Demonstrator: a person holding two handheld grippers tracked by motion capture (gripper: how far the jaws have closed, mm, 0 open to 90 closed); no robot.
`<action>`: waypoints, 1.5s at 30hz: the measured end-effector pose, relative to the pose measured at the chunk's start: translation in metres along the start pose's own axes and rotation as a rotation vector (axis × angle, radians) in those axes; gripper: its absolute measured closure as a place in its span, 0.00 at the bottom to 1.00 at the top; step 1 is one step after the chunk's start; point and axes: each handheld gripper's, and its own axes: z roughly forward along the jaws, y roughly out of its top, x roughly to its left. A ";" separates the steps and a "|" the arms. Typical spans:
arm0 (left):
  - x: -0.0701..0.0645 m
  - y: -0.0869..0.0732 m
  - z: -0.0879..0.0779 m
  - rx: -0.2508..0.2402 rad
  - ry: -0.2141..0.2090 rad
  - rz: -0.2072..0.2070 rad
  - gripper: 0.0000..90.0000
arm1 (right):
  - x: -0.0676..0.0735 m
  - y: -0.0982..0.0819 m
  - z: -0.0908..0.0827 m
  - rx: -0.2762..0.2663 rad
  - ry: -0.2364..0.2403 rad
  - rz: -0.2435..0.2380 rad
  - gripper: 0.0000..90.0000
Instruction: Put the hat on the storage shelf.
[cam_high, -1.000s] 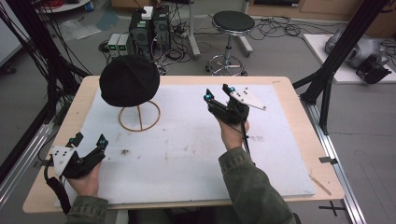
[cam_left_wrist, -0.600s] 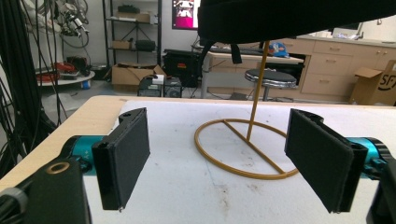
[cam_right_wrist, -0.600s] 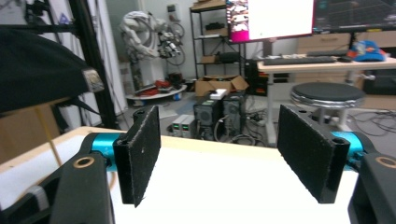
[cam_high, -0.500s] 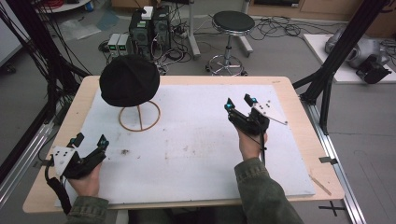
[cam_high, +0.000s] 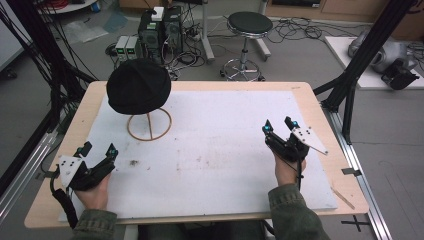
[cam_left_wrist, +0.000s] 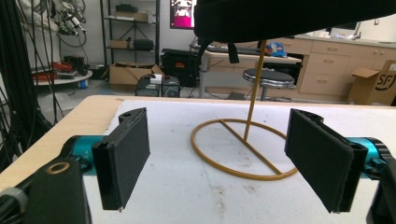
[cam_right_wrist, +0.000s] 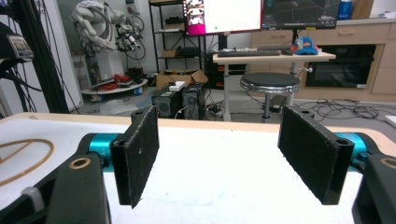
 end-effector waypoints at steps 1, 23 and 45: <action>0.000 0.000 0.000 0.002 -0.001 -0.006 0.25 | -0.002 -0.002 -0.002 0.002 -0.008 -0.002 0.31; 0.000 -0.001 0.003 0.005 0.005 0.004 0.25 | -0.034 -0.027 -0.025 0.080 -0.146 0.014 0.30; -0.001 -0.001 0.004 0.006 -0.004 0.001 0.25 | -0.050 -0.040 -0.028 0.029 -0.151 0.051 0.31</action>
